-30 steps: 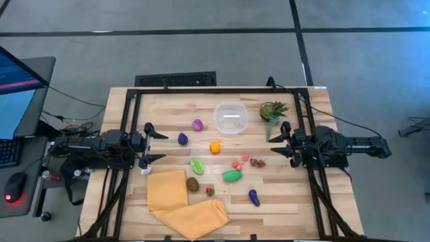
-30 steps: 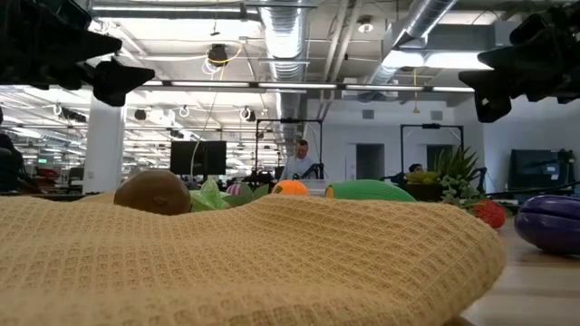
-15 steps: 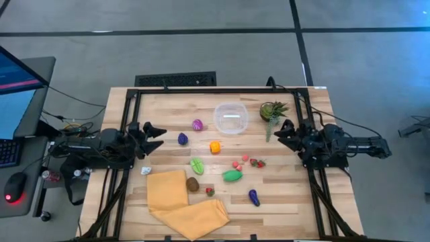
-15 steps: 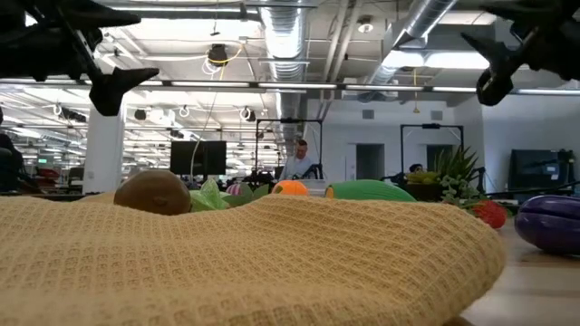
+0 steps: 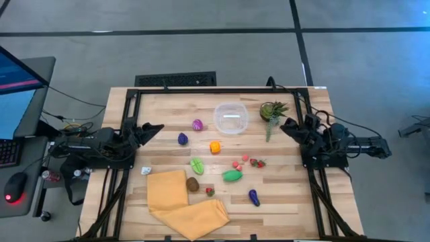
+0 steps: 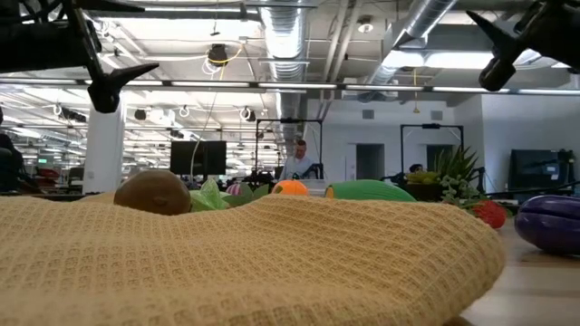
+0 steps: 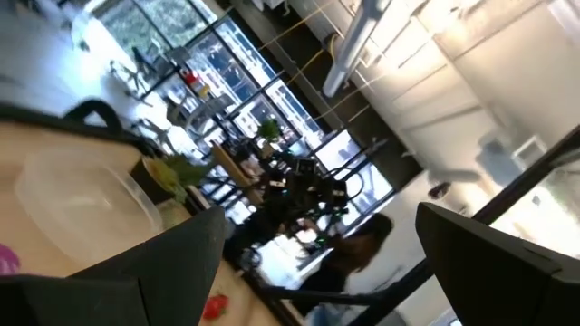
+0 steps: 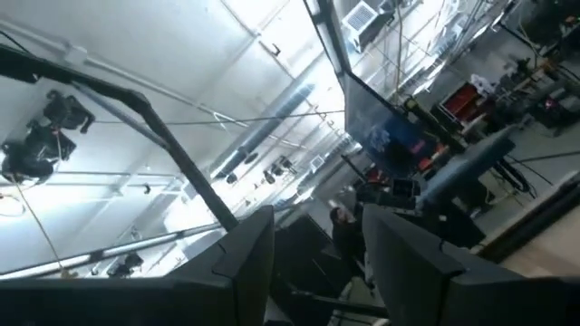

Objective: Pick and placing Produce into tupperware
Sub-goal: Put the grapes in the transparent bin

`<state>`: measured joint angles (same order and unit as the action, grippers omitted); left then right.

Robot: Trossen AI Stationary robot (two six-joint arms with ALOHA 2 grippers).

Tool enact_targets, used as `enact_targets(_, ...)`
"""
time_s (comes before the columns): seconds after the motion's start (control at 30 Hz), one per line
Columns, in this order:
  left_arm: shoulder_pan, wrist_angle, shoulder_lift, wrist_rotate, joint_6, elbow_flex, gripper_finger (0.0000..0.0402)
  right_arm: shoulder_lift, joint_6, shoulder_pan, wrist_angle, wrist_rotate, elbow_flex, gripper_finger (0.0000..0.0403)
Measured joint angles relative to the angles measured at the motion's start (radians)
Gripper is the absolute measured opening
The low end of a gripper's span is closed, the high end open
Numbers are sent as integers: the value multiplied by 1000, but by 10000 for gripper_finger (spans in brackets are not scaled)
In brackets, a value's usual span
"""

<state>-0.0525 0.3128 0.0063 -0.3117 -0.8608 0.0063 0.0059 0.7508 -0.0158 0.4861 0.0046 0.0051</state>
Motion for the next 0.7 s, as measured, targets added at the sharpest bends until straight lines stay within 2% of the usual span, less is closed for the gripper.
enact_targets(0.2, 0, -7, 0, -60, 4, 0, 352, 0, -70, 0, -94, 95, 0, 194)
enact_targets(0.37, 0, -18, 0, -120, 34, 0, 352, 0, -71, 0, -104, 105, 0, 194)
enact_targets(0.47, -1, -12, 0, -94, -42, 0, 352, 0, -70, 0, -87, 105, 0, 194)
enact_targets(0.53, 0, 14, 0, -84, -28, 6, 352, 0, -71, 0, -50, 105, 1, 194)
enact_targets(0.7, -1, 87, 19, 41, 199, 107, 352, 0, -155, 3, -25, 103, 42, 194)
